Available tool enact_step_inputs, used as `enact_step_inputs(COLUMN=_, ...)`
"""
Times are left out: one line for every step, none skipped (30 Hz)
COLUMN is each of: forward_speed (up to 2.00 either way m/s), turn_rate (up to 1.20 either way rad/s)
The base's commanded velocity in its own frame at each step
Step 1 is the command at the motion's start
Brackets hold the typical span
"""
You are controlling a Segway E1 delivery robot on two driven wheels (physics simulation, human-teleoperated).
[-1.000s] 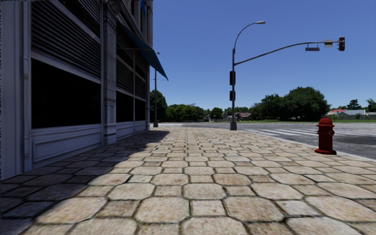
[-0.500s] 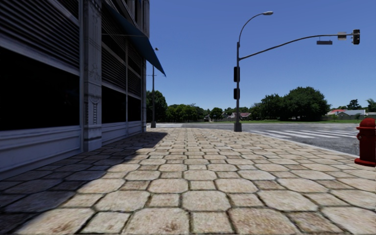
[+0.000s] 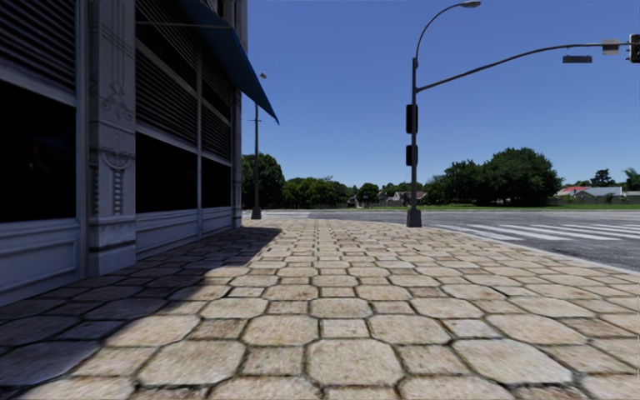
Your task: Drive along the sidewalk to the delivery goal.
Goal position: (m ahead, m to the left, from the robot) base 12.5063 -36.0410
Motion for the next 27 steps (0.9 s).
enact_step_inputs(forward_speed=2.0, turn_rate=0.0)
enact_step_inputs(forward_speed=2.0, turn_rate=0.0)
enact_step_inputs(forward_speed=2.0, turn_rate=0.0)
enact_step_inputs(forward_speed=2.0, turn_rate=0.0)
enact_step_inputs(forward_speed=2.0, turn_rate=0.0)
enact_step_inputs(forward_speed=2.0, turn_rate=0.0)
enact_step_inputs(forward_speed=2.0, turn_rate=0.0)
enact_step_inputs(forward_speed=2.0, turn_rate=0.0)
enact_step_inputs(forward_speed=2.0, turn_rate=0.0)
enact_step_inputs(forward_speed=2.0, turn_rate=0.0)
enact_step_inputs(forward_speed=2.0, turn_rate=0.0)
enact_step_inputs(forward_speed=2.0, turn_rate=0.0)
enact_step_inputs(forward_speed=2.0, turn_rate=0.0)
enact_step_inputs(forward_speed=2.0, turn_rate=0.0)
enact_step_inputs(forward_speed=2.0, turn_rate=0.0)
enact_step_inputs(forward_speed=2.0, turn_rate=0.0)
enact_step_inputs(forward_speed=2.0, turn_rate=0.0)
enact_step_inputs(forward_speed=2.0, turn_rate=0.0)
enact_step_inputs(forward_speed=2.0, turn_rate=0.0)
enact_step_inputs(forward_speed=2.0, turn_rate=0.0)
enact_step_inputs(forward_speed=2.0, turn_rate=0.0)
enact_step_inputs(forward_speed=2.0, turn_rate=0.0)
enact_step_inputs(forward_speed=2.0, turn_rate=0.0)
enact_step_inputs(forward_speed=2.0, turn_rate=0.0)
enact_step_inputs(forward_speed=2.0, turn_rate=0.0)
enact_step_inputs(forward_speed=2.0, turn_rate=0.0)
enact_step_inputs(forward_speed=2.0, turn_rate=0.0)
